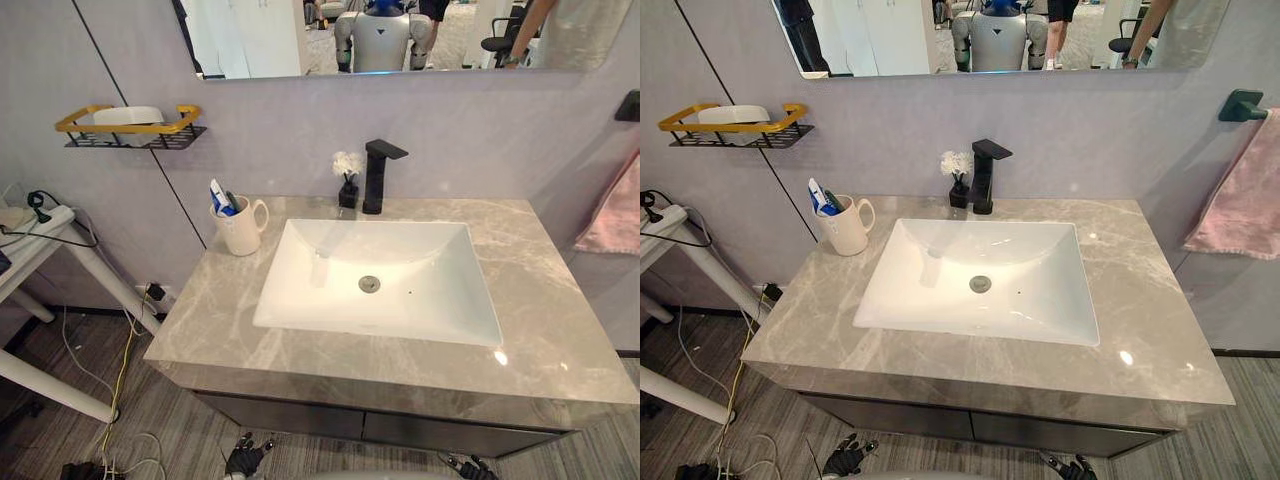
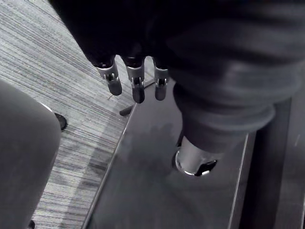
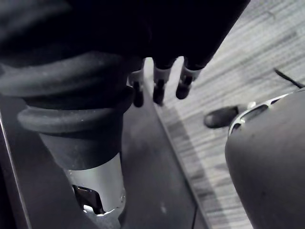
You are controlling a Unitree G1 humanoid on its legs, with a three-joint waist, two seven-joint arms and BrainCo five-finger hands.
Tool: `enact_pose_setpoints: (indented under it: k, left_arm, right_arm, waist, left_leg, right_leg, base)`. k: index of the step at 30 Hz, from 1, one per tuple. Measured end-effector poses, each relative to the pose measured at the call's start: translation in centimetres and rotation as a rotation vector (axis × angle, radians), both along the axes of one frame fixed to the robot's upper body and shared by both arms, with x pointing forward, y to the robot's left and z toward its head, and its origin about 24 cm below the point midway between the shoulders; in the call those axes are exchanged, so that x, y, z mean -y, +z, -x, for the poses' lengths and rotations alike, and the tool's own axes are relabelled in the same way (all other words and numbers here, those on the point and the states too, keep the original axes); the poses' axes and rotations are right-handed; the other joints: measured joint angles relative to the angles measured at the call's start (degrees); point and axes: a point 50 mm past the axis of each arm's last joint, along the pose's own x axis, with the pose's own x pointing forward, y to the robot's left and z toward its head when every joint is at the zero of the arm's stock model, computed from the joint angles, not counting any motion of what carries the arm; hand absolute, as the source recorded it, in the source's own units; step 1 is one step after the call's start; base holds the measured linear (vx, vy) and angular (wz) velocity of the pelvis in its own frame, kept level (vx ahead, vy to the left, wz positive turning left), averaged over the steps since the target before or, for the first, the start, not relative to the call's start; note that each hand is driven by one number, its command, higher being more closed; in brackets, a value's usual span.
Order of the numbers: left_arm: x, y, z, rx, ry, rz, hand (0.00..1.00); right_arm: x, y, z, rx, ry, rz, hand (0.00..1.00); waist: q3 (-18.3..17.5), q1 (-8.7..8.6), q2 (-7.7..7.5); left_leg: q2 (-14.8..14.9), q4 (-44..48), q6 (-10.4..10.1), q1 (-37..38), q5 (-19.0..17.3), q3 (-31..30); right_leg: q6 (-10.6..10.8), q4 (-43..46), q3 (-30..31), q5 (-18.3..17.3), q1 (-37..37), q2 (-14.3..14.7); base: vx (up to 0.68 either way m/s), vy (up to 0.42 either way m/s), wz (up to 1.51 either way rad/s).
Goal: Organize washtable
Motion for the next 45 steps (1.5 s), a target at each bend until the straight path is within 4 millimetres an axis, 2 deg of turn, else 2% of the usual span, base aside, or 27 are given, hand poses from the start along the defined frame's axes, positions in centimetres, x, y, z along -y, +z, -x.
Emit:
enact_pose_setpoints:
  k: [15,19,21,23,24,25,26,27,28,29,30,31,32,33,34,35,36,37,38,40,41,42,43,44,45]
  left_arm:
    - [0.1,0.1,-1.1,0.014,-0.060,-0.009,0.00]
    - [0.5,0.3,-2.0,0.032,-0.099,-0.009,0.00]
    - [0.4,0.4,-2.3,0.043,-0.115,-0.015,0.00]
    - [0.4,0.5,-2.7,0.054,-0.130,-0.020,0.00]
    - [0.4,0.7,-3.3,0.071,-0.135,-0.023,0.00]
    - [0.4,0.8,-3.6,0.081,-0.135,-0.024,0.00]
    - [0.3,1.1,-4.2,0.104,-0.149,-0.031,0.00]
    - [0.1,1.3,-4.6,0.114,-0.177,-0.045,0.00]
    - [0.0,1.3,-4.6,0.113,-0.189,-0.050,0.00]
    - [0.1,1.3,-4.8,0.113,-0.191,-0.048,0.00]
    - [0.2,1.2,-4.7,0.100,-0.206,-0.048,0.00]
    - [0.4,1.1,-4.6,0.094,-0.213,-0.046,0.00]
    - [0.3,1.0,-4.4,0.086,-0.236,-0.054,0.00]
    - [0.1,1.1,-4.3,0.086,-0.236,-0.059,0.00]
    - [-0.3,1.1,-4.4,0.088,-0.236,-0.070,0.00]
    - [-0.4,1.2,-4.7,0.087,-0.238,-0.073,0.00]
    - [-0.2,0.9,-4.4,0.059,-0.246,-0.063,0.00]
    - [0.2,0.9,-4.6,0.058,-0.255,-0.055,0.00]
    - [0.1,0.9,-4.7,0.061,-0.268,-0.061,0.00]
    - [0.1,1.0,-5.0,0.068,-0.282,-0.065,0.00]
    - [0.1,1.1,-5.0,0.070,-0.282,-0.065,0.00]
    - [0.1,1.1,-5.0,0.073,-0.285,-0.066,0.00]
    - [0.4,1.2,-5.1,0.083,-0.305,-0.066,0.00]
    - [0.7,1.3,-5.3,0.090,-0.321,-0.062,0.00]
    - [0.8,1.3,-5.4,0.093,-0.323,-0.061,0.00]
  right_arm:
    - [-0.3,0.0,-1.3,0.001,0.134,0.010,0.00]
    - [-0.2,0.2,-2.1,0.015,0.206,0.021,0.00]
    - [-0.1,0.3,-2.6,0.025,0.209,0.024,0.00]
    - [0.0,0.4,-2.6,0.025,0.209,0.028,0.00]
    - [0.0,0.4,-2.8,0.030,0.210,0.030,0.00]
    - [0.0,0.4,-3.0,0.033,0.210,0.031,0.00]
    - [0.2,0.4,-3.1,0.019,0.197,0.035,0.00]
    - [0.3,0.4,-3.1,0.012,0.191,0.042,0.00]
    - [0.0,0.3,-3.0,0.011,0.190,0.032,0.00]
    - [0.3,0.4,-3.2,0.014,0.184,0.040,0.00]
    - [0.7,0.4,-2.9,0.008,0.177,0.048,0.00]
    - [0.8,0.4,-2.9,0.005,0.176,0.050,0.00]
    - [0.9,0.3,-2.3,-0.010,0.169,0.050,0.00]
    - [0.7,0.2,-2.0,-0.014,0.160,0.041,0.00]
    - [-0.2,-0.1,-1.3,-0.023,0.146,0.015,0.00]
    - [0.0,0.1,-1.5,-0.011,0.147,0.024,0.00]
    - [0.1,0.4,-2.2,0.019,0.148,0.033,0.00]
    - [0.1,0.5,-2.3,0.031,0.148,0.036,0.00]
    - [0.1,0.5,-2.2,0.032,0.151,0.036,0.00]
    - [0.0,0.5,-2.3,0.036,0.162,0.038,0.00]
    - [0.0,0.6,-2.9,0.045,0.183,0.042,0.00]
    - [-0.2,0.6,-3.1,0.044,0.197,0.042,0.00]
    - [-0.1,0.7,-3.7,0.045,0.220,0.047,0.00]
    - [0.1,0.8,-4.1,0.052,0.227,0.052,0.00]
    - [0.1,0.9,-4.4,0.059,0.239,0.053,0.00]
  waist:
    - [2.3,-0.02,-0.95]
    - [2.9,0.10,-0.81]
    - [3.7,0.00,-0.83]
    - [4.0,0.14,-0.22]
    - [5.6,0.32,-0.41]
    - [6.3,0.58,-0.19]
    - [7.7,1.14,-0.35]
    - [8.1,0.87,-1.15]
    - [8.1,0.34,-1.77]
    - [8.6,0.08,-1.28]
    - [8.6,-0.39,-0.47]
    - [8.5,-0.72,-0.23]
    - [8.3,-1.78,0.18]
    - [8.2,-2.18,-0.50]
    - [7.7,-2.07,-2.63]
    - [7.8,-2.27,-1.92]
    - [7.8,-3.29,-0.95]
    - [7.9,-3.53,-0.61]
    - [7.8,-3.33,-1.23]
    - [7.7,-2.82,-1.48]
    - [7.7,-2.57,-1.86]
    - [7.8,-2.71,-2.00]
    - [7.8,-2.80,-1.80]
    - [8.0,-2.95,-1.41]
    - [8.2,-2.98,-1.15]
  left_leg:
    - [0.1,0.0,-0.3,0.2,-0.2,-0.1]
    - [0.0,0.8,-0.2,-3.0,-0.1,-2.4]
    - [-0.2,1.0,-0.2,-4.6,0.5,-4.8]
    - [-1.0,0.8,-0.1,-6.8,2.0,-9.9]
    - [-1.5,0.7,0.0,-7.6,3.1,-12.6]
    - [-1.6,0.4,0.1,-7.8,3.8,-12.9]
    - [-2.3,0.3,0.8,-9.5,6.8,-11.4]
    - [-3.6,0.3,2.0,-12.1,10.6,-8.4]
    - [-3.8,0.0,2.5,-12.8,11.4,-5.5]
    - [-1.7,7.1,4.2,-15.4,5.9,6.3]
    - [0.7,12.6,6.4,-15.8,1.9,16.0]
    - [1.4,14.0,6.8,-15.6,1.3,20.1]
    - [1.5,15.6,9.0,-15.5,2.3,25.5]
    - [0.9,15.0,9.4,-15.5,2.6,25.9]
    - [-0.8,11.9,9.4,-14.5,0.9,27.3]
    - [0.2,13.2,9.4,-14.4,-1.9,28.8]
    - [1.6,16.4,8.2,-15.0,-4.3,30.1]
    - [0.8,16.0,8.7,-14.9,-4.0,29.2]
    - [-1.0,14.6,9.2,-14.7,-3.4,27.9]
    - [-3.0,14.1,9.4,-15.1,-3.5,25.9]
    - [-5.0,13.5,9.5,-15.1,-4.0,24.4]
    - [-6.0,13.4,9.8,-15.1,-4.2,23.5]
    - [-8.1,13.4,10.4,-15.8,-4.1,20.1]
    - [-9.2,12.6,11.2,-15.9,-3.5,17.2]
    - [-10.3,10.7,10.7,-15.5,-2.6,13.7]
  right_leg:
    - [0.0,0.1,0.4,0.0,0.1,0.2]
    - [-0.1,2.7,-0.5,-1.4,-2.3,0.0]
    - [-0.2,3.5,-2.8,-2.0,-2.8,-0.2]
    - [-0.2,3.6,-7.5,-2.5,-2.5,-0.6]
    - [-0.2,3.7,-10.5,-3.1,-1.5,-0.8]
    - [-0.2,4.0,-11.8,-3.5,-1.2,-1.0]
    - [-0.6,5.8,-14.3,-4.7,-1.4,-1.8]
    - [-2.7,7.6,-15.5,-6.1,-3.0,-3.3]
    - [-2.8,7.9,-16.3,-6.0,-3.7,-4.6]
    - [-1.7,9.1,-19.2,-6.2,-4.1,-4.8]
    - [-1.5,11.3,-21.8,-6.9,-3.9,-5.2]
    - [-1.4,13.3,-23.0,-7.6,-3.9,-5.6]
    - [-1.6,18.0,-24.8,-9.5,-3.6,-6.7]
    - [-2.1,17.9,-24.8,-10.2,-3.6,-7.1]
    - [0.3,15.7,-25.6,-11.2,-2.8,-8.2]
    - [0.8,16.4,-26.9,-10.7,-2.8,-8.2]
    - [1.2,18.5,-29.4,-10.9,-2.1,-8.9]
    - [1.3,18.9,-30.0,-11.0,-1.6,-9.2]
    - [1.4,18.9,-30.9,-11.0,-1.4,-9.8]
    - [1.1,21.5,-31.4,-11.7,-1.6,-11.8]
    - [1.6,25.1,-31.4,-13.0,-2.2,-14.3]
    - [1.5,27.0,-31.8,-13.8,-2.3,-15.7]
    - [-5.4,32.9,-29.4,-16.3,-3.9,-17.8]
    - [-7.2,36.5,-23.1,-18.3,-6.2,-16.6]
    - [-5.2,38.4,-15.2,-19.7,-8.4,-13.1]
  base:
    - [-0.01,0.000,0.00]
    - [-0.02,-0.009,0.23]
    - [0.01,-0.034,0.71]
    - [0.04,-0.051,1.19]
    - [0.00,-0.048,1.05]
    - [-0.04,-0.060,1.25]
    - [-0.10,-0.024,1.36]
    - [-0.09,0.009,1.43]
    - [-0.07,0.076,1.41]
    - [0.00,0.110,1.16]
    - [0.01,0.118,1.06]
    - [-0.02,0.128,1.31]
    - [-0.05,0.129,1.17]
    - [-0.12,0.171,1.30]
    - [-0.07,0.138,0.74]
    - [-0.05,0.205,0.97]
    - [0.02,0.133,0.83]
    - [-0.05,0.245,0.93]
    - [-0.10,0.227,0.67]
    - [-0.10,0.244,0.58]
    - [-0.07,0.177,0.54]
    - [-0.07,0.203,0.91]
    - [-0.07,0.181,1.04]
    - [-0.07,0.163,1.29]
    - [-0.10,0.146,1.40]
